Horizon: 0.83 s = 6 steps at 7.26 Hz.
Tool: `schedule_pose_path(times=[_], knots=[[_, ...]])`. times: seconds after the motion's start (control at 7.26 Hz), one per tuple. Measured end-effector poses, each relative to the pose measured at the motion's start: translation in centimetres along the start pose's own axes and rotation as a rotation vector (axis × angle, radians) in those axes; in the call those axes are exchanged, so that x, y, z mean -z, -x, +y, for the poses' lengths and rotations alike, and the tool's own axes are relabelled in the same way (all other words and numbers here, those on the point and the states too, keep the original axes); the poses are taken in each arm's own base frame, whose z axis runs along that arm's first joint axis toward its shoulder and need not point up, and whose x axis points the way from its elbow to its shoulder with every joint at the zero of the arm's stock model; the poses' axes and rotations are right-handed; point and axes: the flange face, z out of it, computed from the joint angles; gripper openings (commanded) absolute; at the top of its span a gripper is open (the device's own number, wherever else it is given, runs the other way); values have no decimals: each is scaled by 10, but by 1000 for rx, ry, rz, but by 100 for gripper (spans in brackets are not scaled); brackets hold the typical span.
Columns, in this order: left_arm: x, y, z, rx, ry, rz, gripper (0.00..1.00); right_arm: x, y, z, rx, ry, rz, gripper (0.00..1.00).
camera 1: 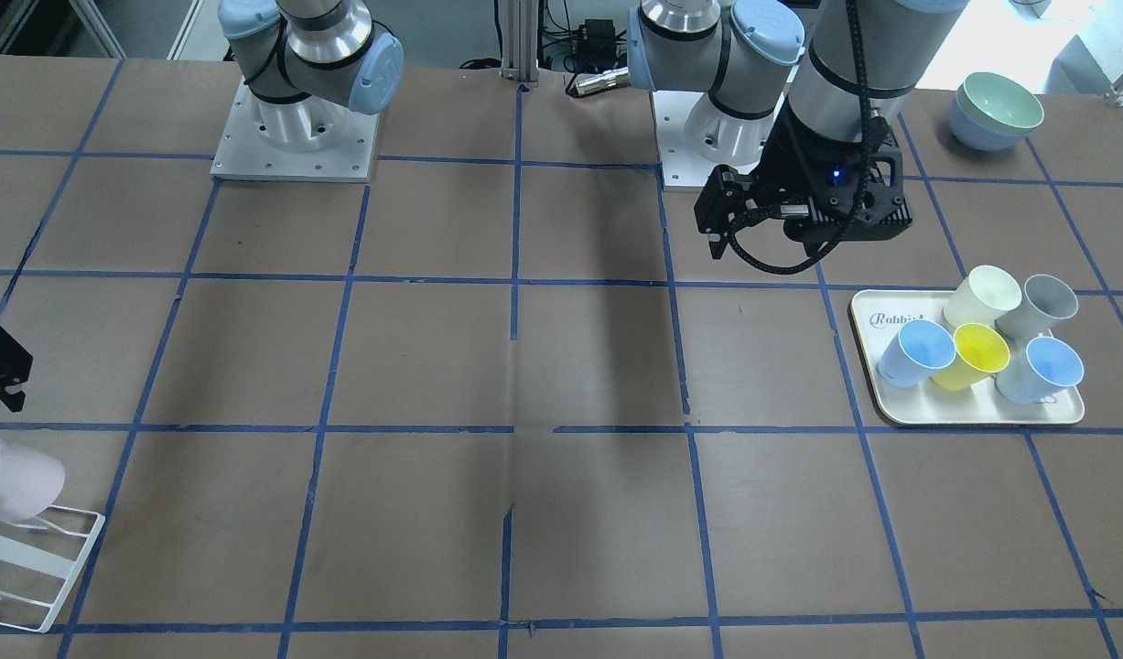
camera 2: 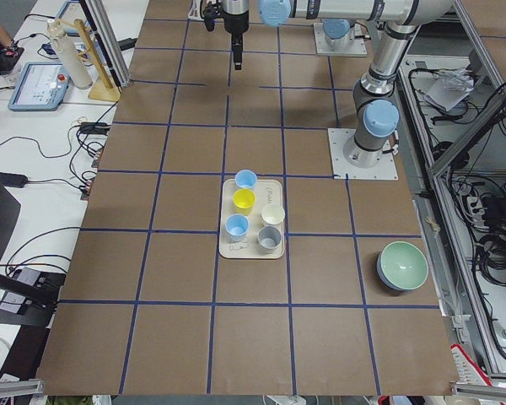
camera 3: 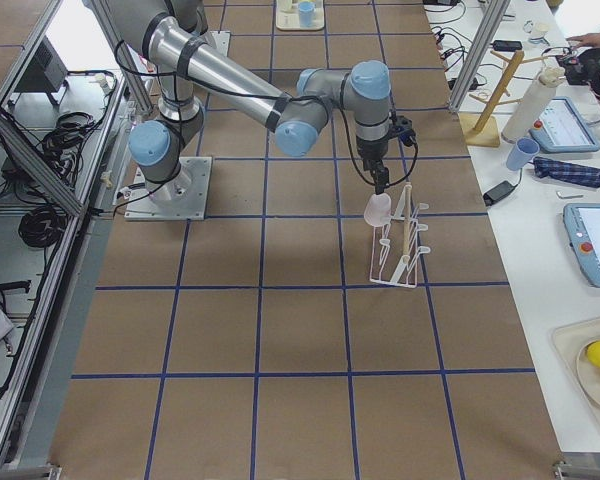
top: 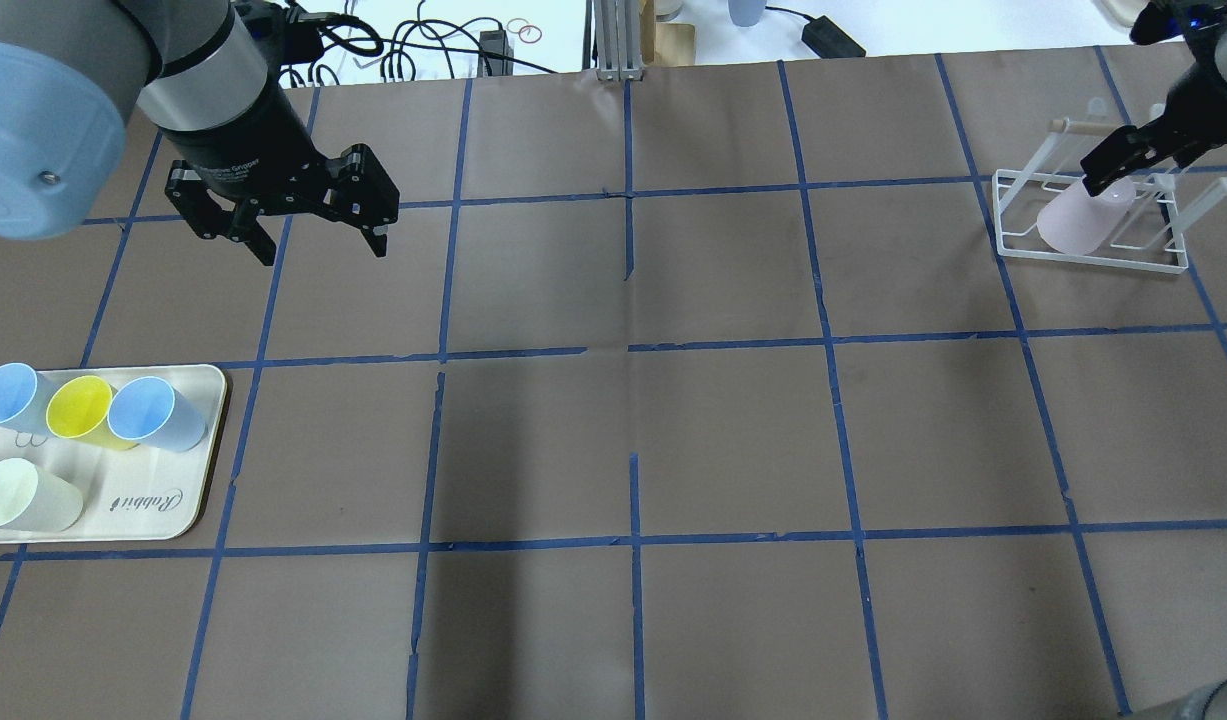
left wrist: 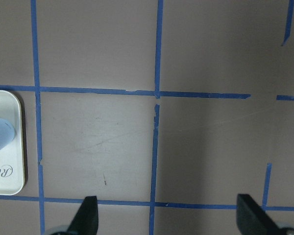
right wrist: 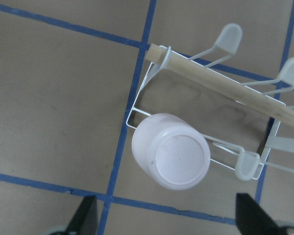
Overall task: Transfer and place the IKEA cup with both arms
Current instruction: 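Move the right gripper to the pale pink cup on the wire rack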
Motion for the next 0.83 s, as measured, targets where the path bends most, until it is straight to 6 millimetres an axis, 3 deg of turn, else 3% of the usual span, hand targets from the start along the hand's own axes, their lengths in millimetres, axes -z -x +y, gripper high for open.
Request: schedule_pose_path(times=[0.41,0.83], knots=[[0,0,0,0,0,0,100,-37,-7,-8,5,-3,0,100],[0,0,0,0,-1,1,100,-54,-10,-11,5,-4,2,100]])
